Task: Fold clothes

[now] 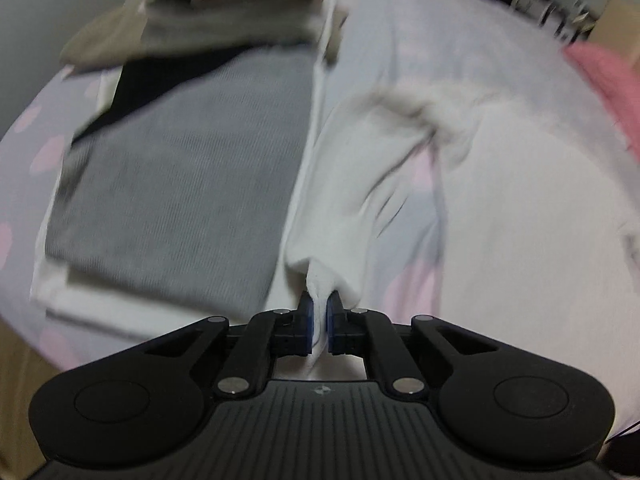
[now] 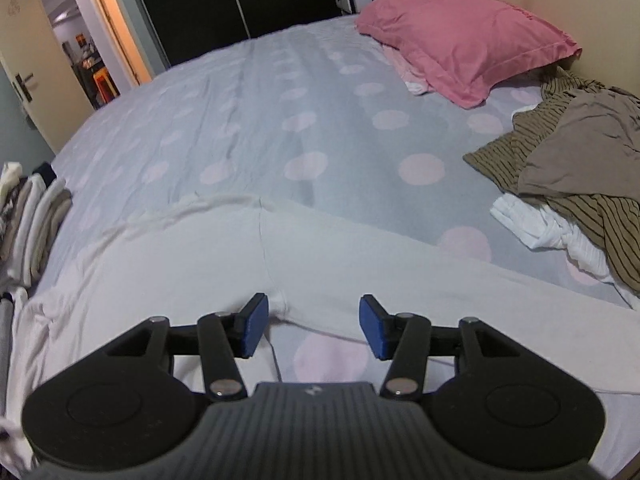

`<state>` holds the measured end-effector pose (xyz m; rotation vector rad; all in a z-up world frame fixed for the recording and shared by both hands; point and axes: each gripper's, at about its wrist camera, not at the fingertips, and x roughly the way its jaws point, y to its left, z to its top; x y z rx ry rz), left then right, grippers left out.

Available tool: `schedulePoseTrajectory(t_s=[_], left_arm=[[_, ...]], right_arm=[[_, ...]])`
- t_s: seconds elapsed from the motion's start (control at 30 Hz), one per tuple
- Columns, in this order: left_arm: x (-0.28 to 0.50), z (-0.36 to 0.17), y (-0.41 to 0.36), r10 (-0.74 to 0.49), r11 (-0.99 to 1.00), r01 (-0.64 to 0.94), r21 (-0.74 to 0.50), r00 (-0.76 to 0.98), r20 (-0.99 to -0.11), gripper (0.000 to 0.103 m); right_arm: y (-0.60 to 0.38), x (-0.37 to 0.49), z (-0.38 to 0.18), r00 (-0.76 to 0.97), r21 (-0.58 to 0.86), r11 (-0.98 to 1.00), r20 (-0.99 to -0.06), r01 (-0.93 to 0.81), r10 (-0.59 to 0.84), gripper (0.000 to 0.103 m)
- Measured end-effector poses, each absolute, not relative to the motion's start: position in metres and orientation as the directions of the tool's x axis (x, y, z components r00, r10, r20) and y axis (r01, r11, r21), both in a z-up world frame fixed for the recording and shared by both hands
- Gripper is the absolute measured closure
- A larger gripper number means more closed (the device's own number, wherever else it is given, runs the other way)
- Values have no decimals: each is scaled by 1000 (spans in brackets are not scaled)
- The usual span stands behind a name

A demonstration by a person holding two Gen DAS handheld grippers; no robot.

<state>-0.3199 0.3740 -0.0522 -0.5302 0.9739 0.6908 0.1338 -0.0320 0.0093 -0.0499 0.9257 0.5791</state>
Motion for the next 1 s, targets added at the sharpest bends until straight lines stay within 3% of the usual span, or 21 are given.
schedulePoseTrajectory(t_s=[0.2,0.43,0.57,0.73,0.8,0.93,1.0], left_arm=[[-298,29,408,352,707,-699,-108,480,-804,99],[-288,89,474,510,652,-756,58,380,-772,99],[-294,79,519,554,588,-793,162,248,-794,99],[-305,40,553,550,537,-819,202,158,-820,98],[-309,25,563,549,520,-826,217,129,-826,89],[-305,19,559,587,546,-796,260,142,-797,54],[-297,27,548,612,587,-762,273,197,-766,53]], right_arm=[[-31,137,-2,430,209,853,-791,-478,435,49],[-30,139,-3,427,203,856,-797,-476,427,49],[-28,145,-8,417,197,860,-809,-471,414,49],[-22,150,-16,404,184,863,-825,-470,396,49],[-20,152,-18,400,173,863,-831,-475,386,49],[-14,155,-23,387,151,854,-843,-498,374,49],[-12,156,-25,378,148,842,-843,-519,382,49]])
